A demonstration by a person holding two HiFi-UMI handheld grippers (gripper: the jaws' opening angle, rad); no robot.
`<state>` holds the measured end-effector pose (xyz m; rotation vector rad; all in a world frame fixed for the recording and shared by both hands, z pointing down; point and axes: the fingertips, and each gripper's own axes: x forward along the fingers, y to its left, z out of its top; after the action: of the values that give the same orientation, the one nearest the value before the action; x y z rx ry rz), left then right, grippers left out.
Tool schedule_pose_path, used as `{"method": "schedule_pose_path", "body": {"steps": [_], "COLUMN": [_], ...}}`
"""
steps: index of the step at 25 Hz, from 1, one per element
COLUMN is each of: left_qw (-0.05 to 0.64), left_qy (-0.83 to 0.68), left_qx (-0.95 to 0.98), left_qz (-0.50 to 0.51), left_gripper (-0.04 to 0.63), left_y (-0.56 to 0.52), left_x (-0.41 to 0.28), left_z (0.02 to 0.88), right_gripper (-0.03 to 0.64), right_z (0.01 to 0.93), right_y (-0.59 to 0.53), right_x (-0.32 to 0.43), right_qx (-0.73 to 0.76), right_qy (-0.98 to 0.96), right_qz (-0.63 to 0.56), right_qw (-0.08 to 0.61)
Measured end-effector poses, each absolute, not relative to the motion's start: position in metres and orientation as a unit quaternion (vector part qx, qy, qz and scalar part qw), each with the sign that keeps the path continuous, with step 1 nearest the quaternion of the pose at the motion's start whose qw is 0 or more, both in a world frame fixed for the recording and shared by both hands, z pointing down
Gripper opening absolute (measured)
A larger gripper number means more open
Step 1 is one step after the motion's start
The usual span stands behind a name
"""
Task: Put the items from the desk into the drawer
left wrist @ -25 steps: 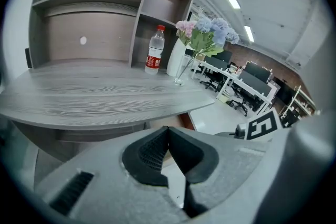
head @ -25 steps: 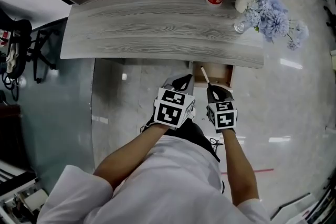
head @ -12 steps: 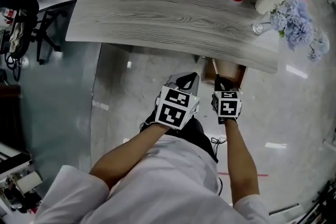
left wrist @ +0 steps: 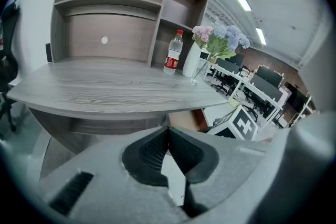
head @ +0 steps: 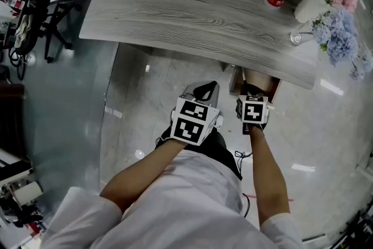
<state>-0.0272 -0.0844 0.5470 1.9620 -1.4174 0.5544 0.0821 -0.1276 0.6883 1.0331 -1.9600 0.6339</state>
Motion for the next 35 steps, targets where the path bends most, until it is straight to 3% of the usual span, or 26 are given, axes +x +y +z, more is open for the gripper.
{"method": "schedule_pose_path", "body": {"steps": [16, 35], "left_qw": [0.321, 0.290], "left_qy": [-0.548, -0.537], "left_qx": [0.745, 0.773], "left_qz": [0.203, 0.170], "left_gripper": [0.003, 0.003], "left_y": [-0.085, -0.098], "left_x": [-0.036, -0.002], "left_z": [0.539, 0.498], "right_gripper": [0.048, 0.017], "right_z": [0.684, 0.524], "right_y": [-0.123, -0.123], "right_x": [0.086, 0.057], "right_qx": [0.407, 0.408], "right_qy": [-0.772, -0.850], "right_qz": [0.274, 0.219], "right_qw": [0.404, 0.251]}}
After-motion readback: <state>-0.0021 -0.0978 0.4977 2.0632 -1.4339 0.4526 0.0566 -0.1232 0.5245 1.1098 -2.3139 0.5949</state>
